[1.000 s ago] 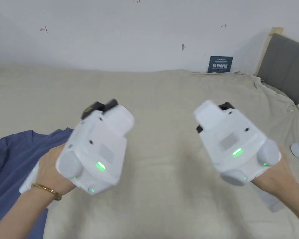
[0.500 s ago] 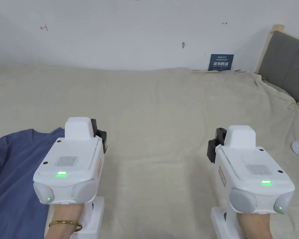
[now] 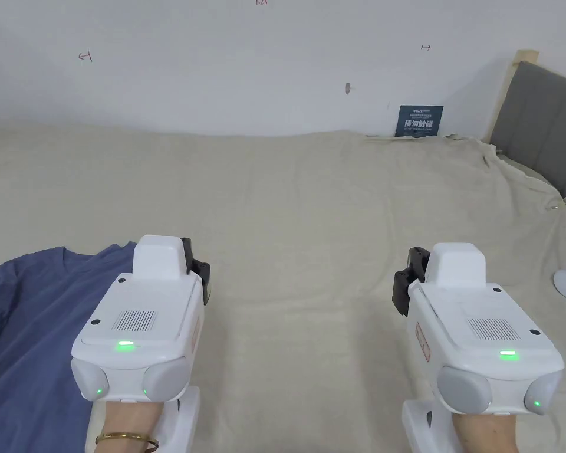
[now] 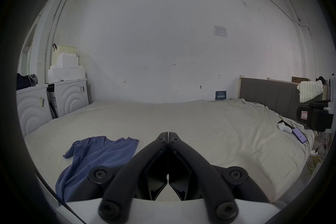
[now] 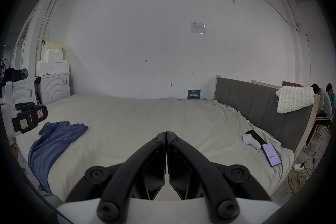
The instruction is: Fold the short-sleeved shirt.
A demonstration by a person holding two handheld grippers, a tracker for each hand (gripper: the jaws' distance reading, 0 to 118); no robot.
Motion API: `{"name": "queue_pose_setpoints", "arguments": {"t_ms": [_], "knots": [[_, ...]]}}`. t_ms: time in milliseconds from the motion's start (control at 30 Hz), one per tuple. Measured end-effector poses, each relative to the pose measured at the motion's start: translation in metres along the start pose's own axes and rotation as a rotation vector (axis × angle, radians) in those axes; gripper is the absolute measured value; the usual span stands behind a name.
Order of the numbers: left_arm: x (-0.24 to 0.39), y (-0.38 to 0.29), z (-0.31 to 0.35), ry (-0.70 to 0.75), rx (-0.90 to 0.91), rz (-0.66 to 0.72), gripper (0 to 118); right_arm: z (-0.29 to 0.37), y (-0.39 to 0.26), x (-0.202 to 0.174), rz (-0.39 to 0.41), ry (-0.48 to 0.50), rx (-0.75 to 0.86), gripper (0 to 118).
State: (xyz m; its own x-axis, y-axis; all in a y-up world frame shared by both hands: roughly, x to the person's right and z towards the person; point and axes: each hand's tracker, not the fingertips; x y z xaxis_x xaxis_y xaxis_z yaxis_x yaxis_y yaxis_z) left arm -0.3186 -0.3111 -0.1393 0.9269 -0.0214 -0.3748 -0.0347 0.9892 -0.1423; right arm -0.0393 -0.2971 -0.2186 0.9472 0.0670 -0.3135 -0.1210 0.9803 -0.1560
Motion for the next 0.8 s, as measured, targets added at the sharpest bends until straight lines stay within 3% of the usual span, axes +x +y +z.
{"name": "queue_pose_setpoints", "arguments": {"t_ms": [800], "knots": [[0.006, 0.012, 0.009, -0.016, 0.013, -0.002, 0, 0.007, 0.005, 0.0, 0.002, 0.005, 0.01, 0]]}}
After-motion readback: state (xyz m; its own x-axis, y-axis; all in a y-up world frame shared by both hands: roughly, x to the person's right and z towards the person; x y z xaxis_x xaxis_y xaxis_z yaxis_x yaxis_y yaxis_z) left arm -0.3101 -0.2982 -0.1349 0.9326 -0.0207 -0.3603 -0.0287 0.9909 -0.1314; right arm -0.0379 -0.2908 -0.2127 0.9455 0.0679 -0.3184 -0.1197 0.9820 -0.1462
